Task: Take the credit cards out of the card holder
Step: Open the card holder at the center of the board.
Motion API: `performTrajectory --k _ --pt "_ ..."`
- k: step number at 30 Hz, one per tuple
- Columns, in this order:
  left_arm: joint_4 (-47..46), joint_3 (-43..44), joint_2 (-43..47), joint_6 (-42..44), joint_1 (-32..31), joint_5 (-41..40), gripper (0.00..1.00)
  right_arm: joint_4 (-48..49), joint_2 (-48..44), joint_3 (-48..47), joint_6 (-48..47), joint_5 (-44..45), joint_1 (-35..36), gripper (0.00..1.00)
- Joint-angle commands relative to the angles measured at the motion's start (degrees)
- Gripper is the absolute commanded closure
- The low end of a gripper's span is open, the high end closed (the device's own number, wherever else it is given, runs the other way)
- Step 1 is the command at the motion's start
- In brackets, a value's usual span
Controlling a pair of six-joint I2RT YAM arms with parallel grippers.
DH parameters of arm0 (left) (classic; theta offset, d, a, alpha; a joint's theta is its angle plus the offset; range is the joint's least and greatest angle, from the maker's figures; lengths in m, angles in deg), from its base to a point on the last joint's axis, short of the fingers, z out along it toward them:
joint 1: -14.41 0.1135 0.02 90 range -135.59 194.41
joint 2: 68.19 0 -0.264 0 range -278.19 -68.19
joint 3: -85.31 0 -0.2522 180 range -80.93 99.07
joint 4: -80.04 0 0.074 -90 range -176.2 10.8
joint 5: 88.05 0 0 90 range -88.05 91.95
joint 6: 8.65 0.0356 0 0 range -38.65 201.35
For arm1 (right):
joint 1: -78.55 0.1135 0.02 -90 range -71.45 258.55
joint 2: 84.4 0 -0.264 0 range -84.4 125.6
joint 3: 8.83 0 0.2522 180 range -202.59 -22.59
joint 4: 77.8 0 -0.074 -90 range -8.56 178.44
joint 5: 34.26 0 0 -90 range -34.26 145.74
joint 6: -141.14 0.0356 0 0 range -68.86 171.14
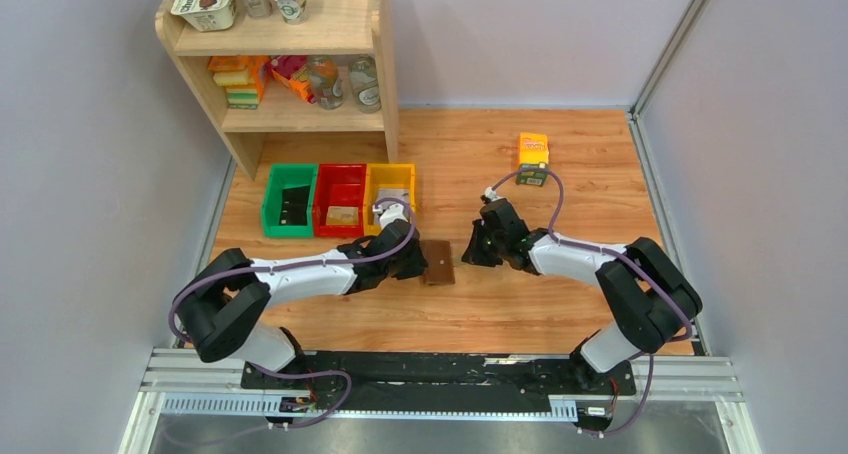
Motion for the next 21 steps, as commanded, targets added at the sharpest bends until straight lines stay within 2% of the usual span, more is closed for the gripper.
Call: performTrajectory --k 1,3,8,9,12,15,21 --pt "4.8 1.4 2.7 2.2 -0.2 -2.8 0.57 4.6 -2.1 2.0 -0.6 -3.5 -1.2 1.00" --pt "7.7 2.3 3.7 2.9 -0.1 -3.7 0.47 7.3 -2.8 2.7 -0.9 -5.3 -1.6 1.00" --pt "14.5 6.1 5.2 7.4 -0.7 -5.4 0.34 8.5 -5.4 3.7 -1.6 -7.2 -1.6 1.00" --pt "14.9 7.7 4.8 7.9 -0.8 -5.6 0.23 8.5 -5.6 3.8 -1.8 -7.2 -1.6 1.00" --pt "18.2 13.9 2.6 10.3 -0.9 -5.6 0.23 8.8 -5.9 4.6 -1.9 -7.0 -1.6 1.00" --pt "22.6 20.4 -3.4 12.1 -1.1 -6.0 0.22 9.7 -6.2 5.6 -1.2 -6.6 -1.6 1.00" --pt "27.3 30.0 -13.5 11.2 -1.0 -7.5 0.22 11.2 -6.7 7.0 0.2 -5.8 -1.6 1.00"
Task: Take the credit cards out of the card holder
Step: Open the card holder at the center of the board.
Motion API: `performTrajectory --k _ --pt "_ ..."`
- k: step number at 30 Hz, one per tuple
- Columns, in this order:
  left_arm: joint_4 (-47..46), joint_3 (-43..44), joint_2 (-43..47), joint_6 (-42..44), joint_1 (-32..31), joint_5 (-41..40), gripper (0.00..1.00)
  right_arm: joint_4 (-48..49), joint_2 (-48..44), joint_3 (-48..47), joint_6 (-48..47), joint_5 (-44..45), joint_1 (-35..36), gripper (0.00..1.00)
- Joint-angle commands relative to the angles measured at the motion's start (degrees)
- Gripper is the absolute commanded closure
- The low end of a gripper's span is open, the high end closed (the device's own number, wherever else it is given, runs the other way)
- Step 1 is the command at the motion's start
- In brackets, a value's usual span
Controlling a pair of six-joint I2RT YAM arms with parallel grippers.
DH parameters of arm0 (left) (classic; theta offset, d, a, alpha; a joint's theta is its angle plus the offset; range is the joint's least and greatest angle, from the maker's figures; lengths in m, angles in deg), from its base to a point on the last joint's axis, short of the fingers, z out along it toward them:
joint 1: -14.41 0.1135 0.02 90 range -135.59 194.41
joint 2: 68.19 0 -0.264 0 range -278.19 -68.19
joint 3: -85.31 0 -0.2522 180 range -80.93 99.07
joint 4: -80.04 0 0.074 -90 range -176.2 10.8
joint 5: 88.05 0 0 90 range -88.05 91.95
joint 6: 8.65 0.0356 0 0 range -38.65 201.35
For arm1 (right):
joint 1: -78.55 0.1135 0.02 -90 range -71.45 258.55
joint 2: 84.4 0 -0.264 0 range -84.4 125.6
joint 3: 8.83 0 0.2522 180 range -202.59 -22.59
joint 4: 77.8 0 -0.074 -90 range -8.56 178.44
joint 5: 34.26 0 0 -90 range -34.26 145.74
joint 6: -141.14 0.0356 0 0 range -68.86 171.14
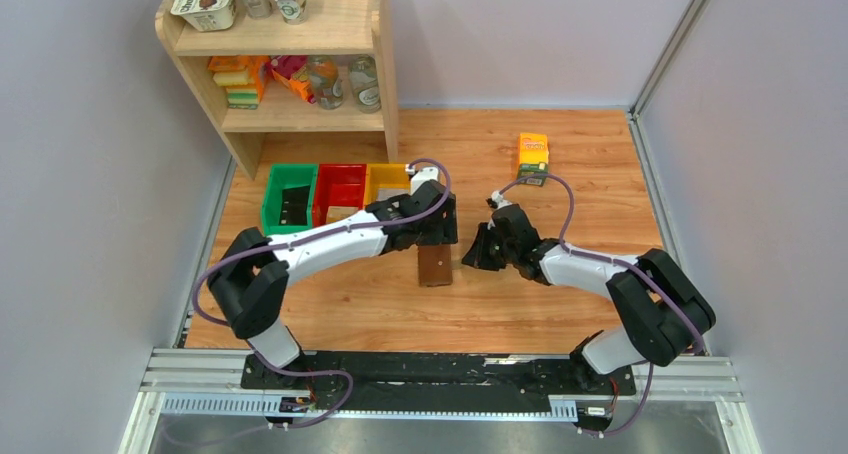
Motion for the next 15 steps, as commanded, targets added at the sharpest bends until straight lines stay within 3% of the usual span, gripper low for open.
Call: performTrajectory --k 1,7,15 --pt "6.7 6.0 -6.4 0.9 -0.2 -1.9 0.22 3.6 -2.1 0.9 0.6 0.7 -0.1 1.00" --pt "11.0 13.2 -15.2 1.3 -0.3 -3.1 0.21 4.5 -2.6 1.7 0.8 0.9 -0.1 1.00" --pt "11.9 14.5 -19.8 1.4 -0.4 -1.8 0.21 4.5 -3.1 2.0 0.9 1.4 -0.1 1.00"
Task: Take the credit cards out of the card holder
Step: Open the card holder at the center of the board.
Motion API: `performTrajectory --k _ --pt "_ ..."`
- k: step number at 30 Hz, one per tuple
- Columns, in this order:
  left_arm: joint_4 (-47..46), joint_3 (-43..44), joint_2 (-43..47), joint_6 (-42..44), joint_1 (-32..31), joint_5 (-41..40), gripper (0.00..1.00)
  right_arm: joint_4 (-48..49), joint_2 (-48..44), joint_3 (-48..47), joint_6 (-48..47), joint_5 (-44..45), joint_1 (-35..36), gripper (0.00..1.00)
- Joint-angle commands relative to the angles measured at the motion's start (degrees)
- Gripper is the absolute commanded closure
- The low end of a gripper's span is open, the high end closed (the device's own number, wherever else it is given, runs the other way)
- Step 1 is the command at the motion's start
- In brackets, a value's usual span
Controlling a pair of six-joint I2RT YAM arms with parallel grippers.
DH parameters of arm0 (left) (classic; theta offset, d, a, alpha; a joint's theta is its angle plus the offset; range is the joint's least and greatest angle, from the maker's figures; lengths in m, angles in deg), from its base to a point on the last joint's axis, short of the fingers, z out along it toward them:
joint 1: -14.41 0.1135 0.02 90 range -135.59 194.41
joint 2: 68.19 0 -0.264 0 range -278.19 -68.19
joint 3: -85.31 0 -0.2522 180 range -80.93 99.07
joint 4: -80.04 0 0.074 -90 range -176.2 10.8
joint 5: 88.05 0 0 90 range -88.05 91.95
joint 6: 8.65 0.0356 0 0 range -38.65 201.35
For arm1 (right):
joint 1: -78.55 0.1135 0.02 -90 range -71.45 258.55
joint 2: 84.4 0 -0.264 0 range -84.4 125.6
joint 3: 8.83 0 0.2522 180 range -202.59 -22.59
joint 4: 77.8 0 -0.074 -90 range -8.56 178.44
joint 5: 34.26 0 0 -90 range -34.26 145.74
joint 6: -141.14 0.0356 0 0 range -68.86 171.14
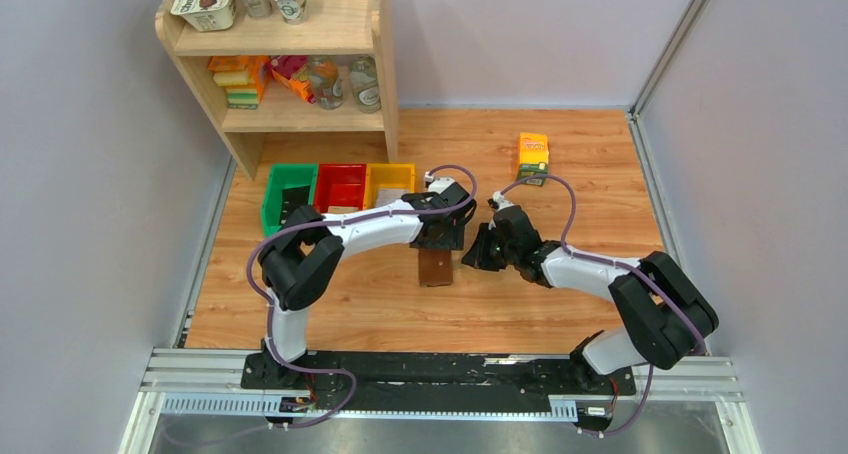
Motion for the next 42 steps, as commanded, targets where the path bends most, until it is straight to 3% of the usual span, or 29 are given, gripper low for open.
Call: performTrajectory --k 1,8,11,13,25,35,42 --pt "2.5 2.4 -2.2 0.9 -0.5 -0.2 0.21 2.8 -2.2 0.6 0.5 1.5 -0.1 1.00" --pt "3.9 2.0 -2.8 0.3 -1.6 -1.0 0.32 2.5 -2.5 0.6 0.3 1.6 -0.1 1.00" --pt "4.6 2.4 -2.9 0.9 -1.8 -1.8 0.45 2.4 -2.7 0.6 0.3 1.9 -0.1 1.00" --pt "5.2 2.5 -2.8 1.3 -1.7 -2.8 0.48 2.3 -2.9 0.6 0.2 1.9 -0.1 1.00" --pt "6.2 -4.6 3.4 0.5 -1.7 -5.7 0.39 -5.8 -10.5 -1.9 -3.4 3.5 -0.1 1.00" --pt "-7.0 -22.1 25.0 -3.4 -0.8 -4.7 0.38 -20.2 -17.1 -11.5 -12.6 2.7 0.0 1.00" --pt "-10.6 -30.8 39.5 -5.3 2.6 -2.4 0.34 -26.9 -13.1 -17.6 -13.9 0.4 4.7 1.00"
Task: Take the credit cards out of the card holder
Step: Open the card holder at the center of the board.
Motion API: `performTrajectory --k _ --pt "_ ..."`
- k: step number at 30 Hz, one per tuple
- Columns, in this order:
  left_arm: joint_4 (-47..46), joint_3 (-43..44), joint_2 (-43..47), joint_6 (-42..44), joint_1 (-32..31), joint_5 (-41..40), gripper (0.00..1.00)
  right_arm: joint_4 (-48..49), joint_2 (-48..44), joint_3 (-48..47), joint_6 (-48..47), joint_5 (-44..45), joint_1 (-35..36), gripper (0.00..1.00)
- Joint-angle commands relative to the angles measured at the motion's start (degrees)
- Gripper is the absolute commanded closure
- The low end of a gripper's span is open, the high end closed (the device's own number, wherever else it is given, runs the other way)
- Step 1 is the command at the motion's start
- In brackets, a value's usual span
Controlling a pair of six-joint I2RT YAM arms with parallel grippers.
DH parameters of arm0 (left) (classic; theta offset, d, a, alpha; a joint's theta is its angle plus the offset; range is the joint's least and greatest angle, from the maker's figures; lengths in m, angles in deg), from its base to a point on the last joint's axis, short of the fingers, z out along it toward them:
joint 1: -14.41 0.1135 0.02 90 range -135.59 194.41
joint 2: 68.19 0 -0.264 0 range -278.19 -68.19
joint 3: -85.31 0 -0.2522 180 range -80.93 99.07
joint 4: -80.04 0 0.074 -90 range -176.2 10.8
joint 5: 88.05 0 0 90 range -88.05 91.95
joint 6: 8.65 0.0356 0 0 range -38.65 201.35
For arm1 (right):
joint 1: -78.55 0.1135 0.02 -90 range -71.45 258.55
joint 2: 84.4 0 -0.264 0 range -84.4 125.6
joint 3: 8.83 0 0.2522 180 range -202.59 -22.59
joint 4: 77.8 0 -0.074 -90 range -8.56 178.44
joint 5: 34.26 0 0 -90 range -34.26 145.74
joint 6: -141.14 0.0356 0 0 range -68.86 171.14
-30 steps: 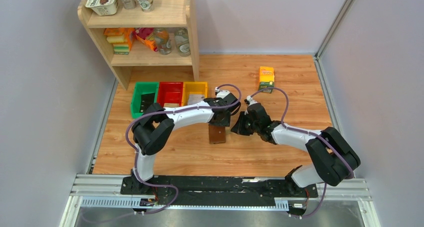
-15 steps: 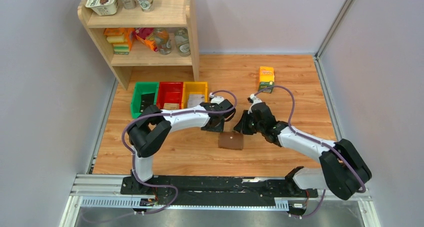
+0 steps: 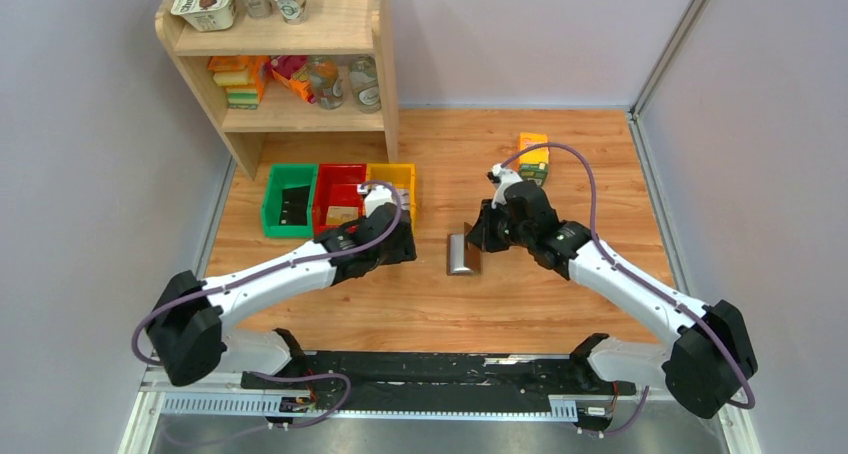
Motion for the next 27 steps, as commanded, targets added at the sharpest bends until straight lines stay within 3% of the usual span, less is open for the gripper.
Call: performTrajectory --k 1,6,13,21,27 --pt "-4.1 -5.4 7.7 -2.7 1.7 1.3 0.34 -4.9 3.6 -4.7 -1.6 -1.5 4.5 1.00" --pt "-7.4 -11.3 11.5 -4.6 1.9 4.1 0.33 -4.3 8.9 -5.7 2.3 -0.4 7.5 1.00" --pt "-11.6 -11.2 9.3 -3.4 1.8 8.9 0.34 -6.9 6.4 -3.2 6.6 10.9 4.2 1.00" --pt "-12.8 -5.3 0.7 -1.3 1.8 15.5 0.37 -2.2 5.6 7.2 8.3 -0.4 -10.1 1.00" --pt "-13.4 -0.5 -5.6 -0.7 1.9 19.0 0.37 -2.8 7.9 9.1 5.6 -2.3 -13.9 1.00"
